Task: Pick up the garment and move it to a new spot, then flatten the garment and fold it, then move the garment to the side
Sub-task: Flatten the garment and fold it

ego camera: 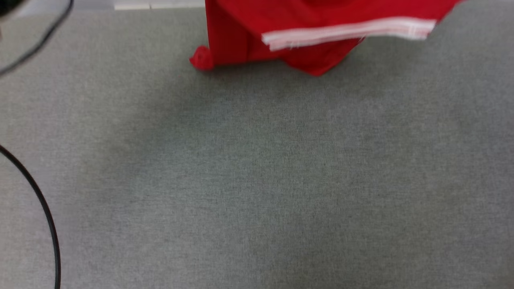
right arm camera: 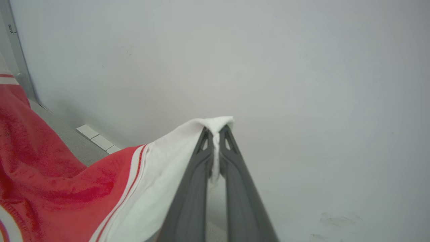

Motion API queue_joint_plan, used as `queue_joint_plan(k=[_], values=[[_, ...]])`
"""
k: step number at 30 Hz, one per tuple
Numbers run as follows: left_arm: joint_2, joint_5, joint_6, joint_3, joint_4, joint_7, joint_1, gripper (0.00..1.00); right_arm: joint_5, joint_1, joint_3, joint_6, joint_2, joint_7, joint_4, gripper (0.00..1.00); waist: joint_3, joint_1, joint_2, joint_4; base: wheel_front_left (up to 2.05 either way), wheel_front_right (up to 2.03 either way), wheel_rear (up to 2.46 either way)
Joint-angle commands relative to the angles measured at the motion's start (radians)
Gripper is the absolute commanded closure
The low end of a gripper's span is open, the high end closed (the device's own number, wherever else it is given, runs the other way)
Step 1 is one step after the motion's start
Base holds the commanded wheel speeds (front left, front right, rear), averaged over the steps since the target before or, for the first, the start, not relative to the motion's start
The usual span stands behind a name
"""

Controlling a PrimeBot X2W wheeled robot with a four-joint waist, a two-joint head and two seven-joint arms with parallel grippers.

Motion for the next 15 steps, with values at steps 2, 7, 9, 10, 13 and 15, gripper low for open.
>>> queue_joint_plan(k=[2, 7, 9, 10, 13, 15], values=[[-0.018, 0.008, 0.001, 0.014, 0.040, -0.026, -0.042, 1.00, -0.025, -0.058, 0.000, -0.001, 0.024, -0.015, 0.036, 1.00, 0.067, -0.0001, -0.0001, -0.009, 0.00, 0.00, 0.00], [-0.071, 0.042, 0.001, 0.051, 0.172, -0.109, -0.174, 1.00, -0.098, -0.233, -0.010, -0.001, 0.090, -0.070, 0.155, 1.00, 0.141, -0.0001, -0.0001, -0.017, 0.00, 0.00, 0.00], [-0.089, 0.057, 0.012, 0.065, 0.227, -0.141, -0.221, 1.00, -0.132, -0.297, -0.009, -0.001, 0.115, -0.104, 0.197, 1.00, 0.160, -0.0001, -0.0001, -0.020, 0.00, 0.00, 0.00], [-0.100, 0.065, 0.018, 0.073, 0.253, -0.158, -0.243, 1.00, -0.144, -0.325, -0.009, -0.001, 0.128, -0.119, 0.220, 1.00, 0.167, -0.0001, -0.0001, -0.020, 0.00, 0.00, 0.00], [-0.128, 0.084, 0.032, 0.096, 0.325, -0.201, -0.314, 1.00, -0.186, -0.413, -0.002, -0.001, 0.164, -0.166, 0.290, 1.00, 0.190, -0.0001, -0.0001, -0.021, 0.00, 0.00, 0.00], [-0.147, 0.095, 0.032, 0.104, 0.374, -0.228, -0.354, 1.00, -0.206, -0.462, 0.003, -0.001, 0.188, -0.198, 0.335, 1.00, 0.203, -0.0001, -0.0001, -0.019, 0.00, 0.00, 0.00]])
